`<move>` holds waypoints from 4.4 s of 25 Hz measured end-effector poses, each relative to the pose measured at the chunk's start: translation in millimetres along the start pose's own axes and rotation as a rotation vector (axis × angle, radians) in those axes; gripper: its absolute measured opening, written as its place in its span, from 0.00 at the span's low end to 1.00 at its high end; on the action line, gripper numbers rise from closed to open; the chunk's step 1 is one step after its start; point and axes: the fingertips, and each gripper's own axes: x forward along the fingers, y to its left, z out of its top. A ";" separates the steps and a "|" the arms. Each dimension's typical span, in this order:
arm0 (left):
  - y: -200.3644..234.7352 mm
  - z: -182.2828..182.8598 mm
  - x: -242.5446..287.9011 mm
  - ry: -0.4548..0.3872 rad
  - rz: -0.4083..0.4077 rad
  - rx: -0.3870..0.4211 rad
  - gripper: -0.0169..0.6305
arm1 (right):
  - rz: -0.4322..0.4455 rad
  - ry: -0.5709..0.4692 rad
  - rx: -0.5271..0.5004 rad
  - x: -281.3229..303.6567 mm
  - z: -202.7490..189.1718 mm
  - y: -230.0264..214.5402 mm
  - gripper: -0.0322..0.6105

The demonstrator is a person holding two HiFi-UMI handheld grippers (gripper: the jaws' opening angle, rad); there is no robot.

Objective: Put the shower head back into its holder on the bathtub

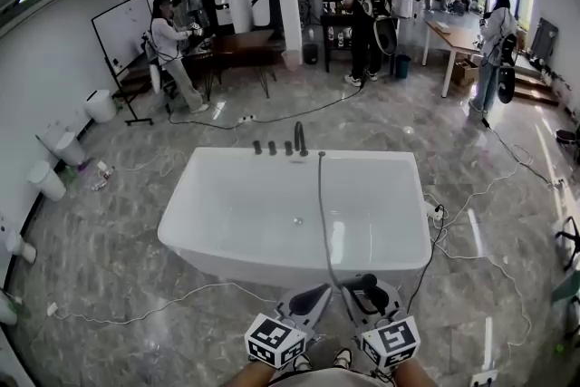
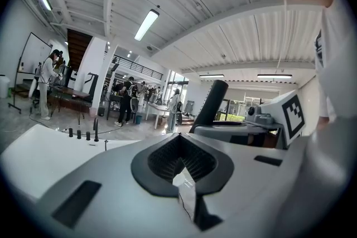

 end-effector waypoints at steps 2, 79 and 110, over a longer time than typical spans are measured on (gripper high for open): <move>-0.9 0.0 0.7 0.001 -0.003 0.002 0.03 | 0.001 -0.005 -0.006 -1.2 2.0 -0.8 0.26; 9.1 19.3 303.8 0.118 -0.331 0.083 0.03 | -0.327 -0.098 0.195 21.5 27.0 -306.8 0.26; -56.8 16.0 473.1 0.128 -0.086 0.093 0.03 | -0.153 -0.107 0.168 -31.0 49.7 -508.3 0.26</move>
